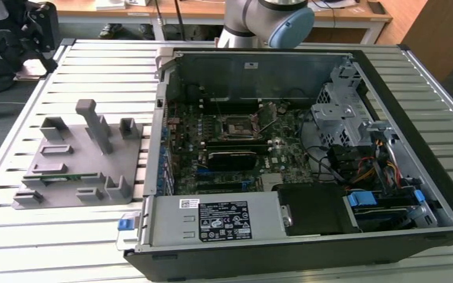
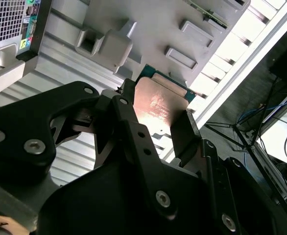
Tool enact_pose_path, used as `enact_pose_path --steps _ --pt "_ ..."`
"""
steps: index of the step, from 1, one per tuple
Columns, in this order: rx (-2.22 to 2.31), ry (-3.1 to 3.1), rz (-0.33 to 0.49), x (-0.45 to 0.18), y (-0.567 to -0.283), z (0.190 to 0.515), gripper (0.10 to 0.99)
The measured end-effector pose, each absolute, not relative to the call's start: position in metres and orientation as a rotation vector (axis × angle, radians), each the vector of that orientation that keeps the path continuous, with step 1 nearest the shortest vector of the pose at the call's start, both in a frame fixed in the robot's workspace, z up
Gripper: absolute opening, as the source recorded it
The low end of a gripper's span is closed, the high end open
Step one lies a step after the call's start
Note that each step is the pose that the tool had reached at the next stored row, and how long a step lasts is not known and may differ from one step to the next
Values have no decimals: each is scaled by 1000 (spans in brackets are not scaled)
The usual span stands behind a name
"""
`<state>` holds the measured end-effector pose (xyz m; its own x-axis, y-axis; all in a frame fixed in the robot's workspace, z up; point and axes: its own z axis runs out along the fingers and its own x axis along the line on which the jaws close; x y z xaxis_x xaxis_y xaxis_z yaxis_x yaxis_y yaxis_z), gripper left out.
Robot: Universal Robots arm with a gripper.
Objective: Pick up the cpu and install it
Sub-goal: 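Pick up the cpu and move it towards the insertion slot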
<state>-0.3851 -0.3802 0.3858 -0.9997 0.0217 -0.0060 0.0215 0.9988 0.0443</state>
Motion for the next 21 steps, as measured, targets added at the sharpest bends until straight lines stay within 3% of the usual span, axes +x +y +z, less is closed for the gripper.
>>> enact_pose_path --steps 21 --pt "34 3134 68 -371 -376 386 537"
